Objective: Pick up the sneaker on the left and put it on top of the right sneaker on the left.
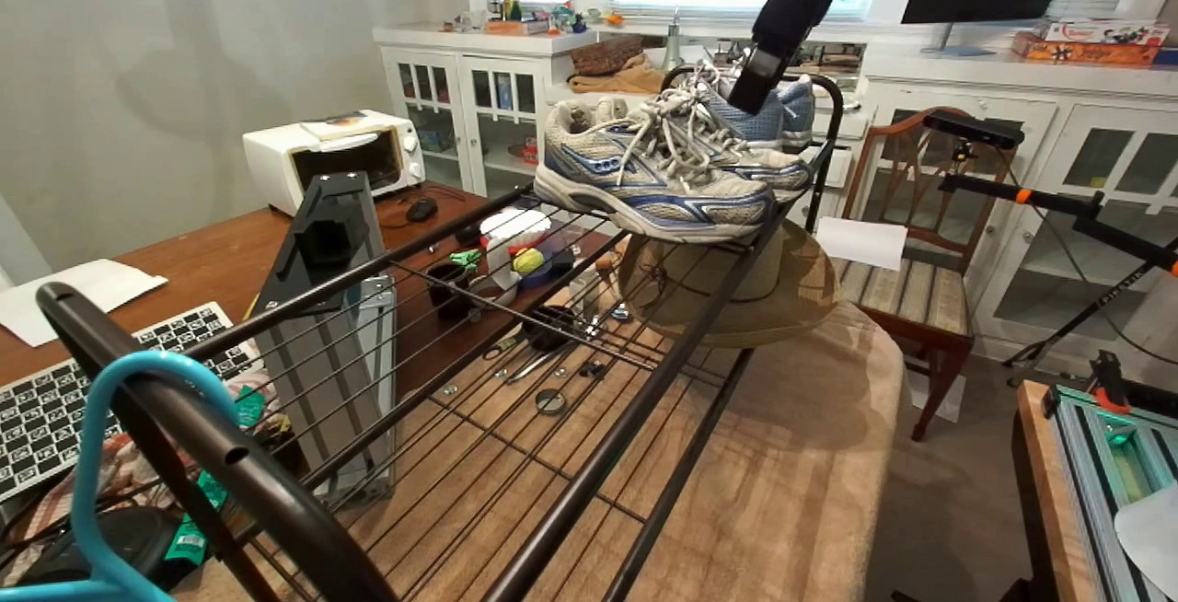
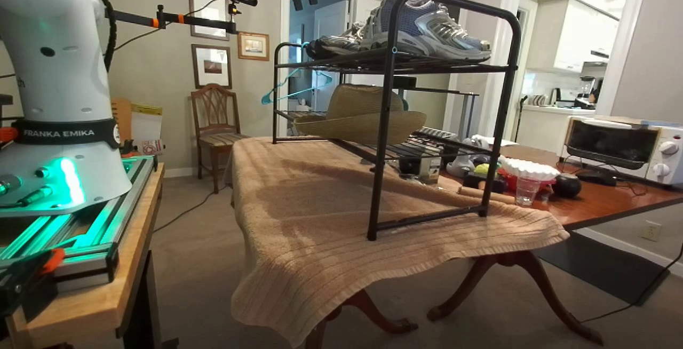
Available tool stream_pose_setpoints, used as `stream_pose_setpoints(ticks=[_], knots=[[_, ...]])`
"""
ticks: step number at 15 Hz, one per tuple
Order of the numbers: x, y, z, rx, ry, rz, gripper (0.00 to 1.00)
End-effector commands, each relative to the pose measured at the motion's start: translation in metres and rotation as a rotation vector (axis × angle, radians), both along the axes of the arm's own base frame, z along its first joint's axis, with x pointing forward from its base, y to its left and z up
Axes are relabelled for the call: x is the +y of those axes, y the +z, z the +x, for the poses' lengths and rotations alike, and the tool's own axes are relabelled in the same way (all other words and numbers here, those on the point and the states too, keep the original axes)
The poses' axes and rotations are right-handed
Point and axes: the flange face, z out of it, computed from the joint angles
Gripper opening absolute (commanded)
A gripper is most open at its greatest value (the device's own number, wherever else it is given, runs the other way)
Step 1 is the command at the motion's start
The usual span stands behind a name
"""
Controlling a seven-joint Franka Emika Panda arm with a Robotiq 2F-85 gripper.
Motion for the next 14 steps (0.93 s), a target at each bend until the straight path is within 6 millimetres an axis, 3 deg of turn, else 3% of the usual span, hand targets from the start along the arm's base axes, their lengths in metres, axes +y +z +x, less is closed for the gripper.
stream_pose_setpoints(ticks=[1,7,14], knots=[[0.0,0.0,0.005,0.002,-0.003,-0.006,1.0],[0.0,0.003,0.009,-0.002,-0.004,0.006,1.0],[-0.007,0.015,0.047,-0.05,-0.048,0.046,1.0]])
